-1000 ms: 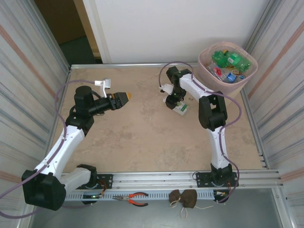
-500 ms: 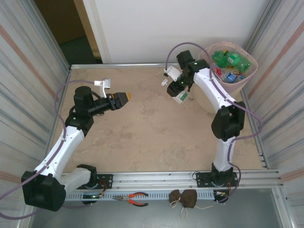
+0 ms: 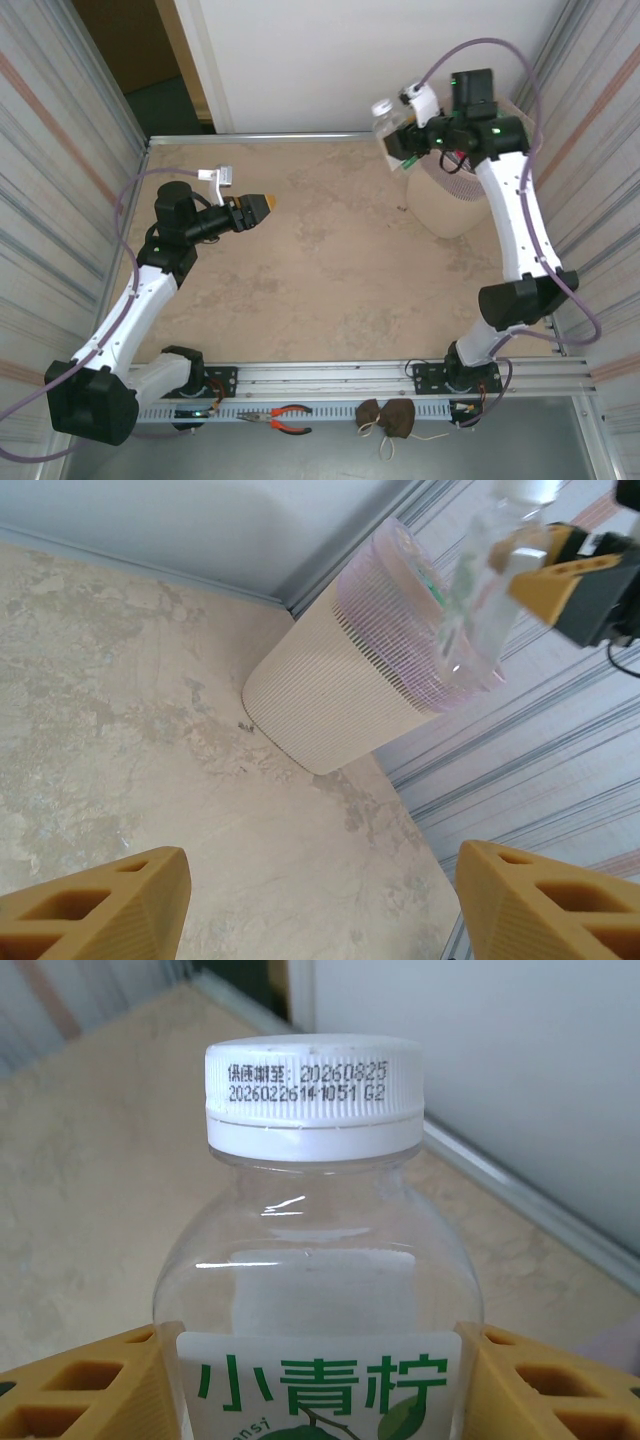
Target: Put the plastic bottles in the bin
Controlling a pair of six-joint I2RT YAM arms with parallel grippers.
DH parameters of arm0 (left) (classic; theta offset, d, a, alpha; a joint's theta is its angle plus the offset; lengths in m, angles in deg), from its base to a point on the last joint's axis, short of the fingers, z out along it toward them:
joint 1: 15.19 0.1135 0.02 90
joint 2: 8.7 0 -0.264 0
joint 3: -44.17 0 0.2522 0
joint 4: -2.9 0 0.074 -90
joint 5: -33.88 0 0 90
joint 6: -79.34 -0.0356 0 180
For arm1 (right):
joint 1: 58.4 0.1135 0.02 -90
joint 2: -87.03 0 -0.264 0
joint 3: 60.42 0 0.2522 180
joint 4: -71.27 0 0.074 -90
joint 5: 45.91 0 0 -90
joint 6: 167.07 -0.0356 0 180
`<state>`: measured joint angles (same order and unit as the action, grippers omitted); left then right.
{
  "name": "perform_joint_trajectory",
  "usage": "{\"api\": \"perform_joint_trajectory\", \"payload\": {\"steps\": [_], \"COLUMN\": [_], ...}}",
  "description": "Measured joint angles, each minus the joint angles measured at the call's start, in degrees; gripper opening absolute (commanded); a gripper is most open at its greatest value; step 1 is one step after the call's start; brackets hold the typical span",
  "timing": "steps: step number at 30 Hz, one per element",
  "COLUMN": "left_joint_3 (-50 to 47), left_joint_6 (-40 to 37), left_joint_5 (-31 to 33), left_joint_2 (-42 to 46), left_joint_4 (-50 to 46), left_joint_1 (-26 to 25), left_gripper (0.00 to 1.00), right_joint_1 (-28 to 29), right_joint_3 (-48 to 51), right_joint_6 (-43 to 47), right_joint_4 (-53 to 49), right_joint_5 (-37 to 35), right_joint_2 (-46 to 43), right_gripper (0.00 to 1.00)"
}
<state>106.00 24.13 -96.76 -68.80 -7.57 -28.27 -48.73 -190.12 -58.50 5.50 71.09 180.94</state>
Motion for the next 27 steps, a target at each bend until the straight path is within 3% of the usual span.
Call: {"api": "perform_joint_trajectory", "payload": {"steps": [6,13,27], "left_joint_3": [0.00,0.00,0.15], "left_joint_6": [0.00,-0.02,-0.04], "left_joint_5": [-0.24,-0.98,-3.15], "left_joint_2": [0.00,-1.01,-2.08], "left_joint_4": [0.02,0.48,0.39], "left_joint_1": [0.02,0.76,1.88], "left_gripper": [0.71,0.71,0.71], "right_joint_1": [-9.42,-17.49,-19.89], "right_joint_3": [-0.17,-1.60,-9.35], "right_joint_6": [-5.05,-7.82,1.64], "right_joint_4": [7.21,12.00,5.77], "right_joint_5": [5.68,7.08,-5.33], "right_joint_2": [-3.43,-1.70,12.63], "right_gripper": [0.57,0.56,0.56]}}
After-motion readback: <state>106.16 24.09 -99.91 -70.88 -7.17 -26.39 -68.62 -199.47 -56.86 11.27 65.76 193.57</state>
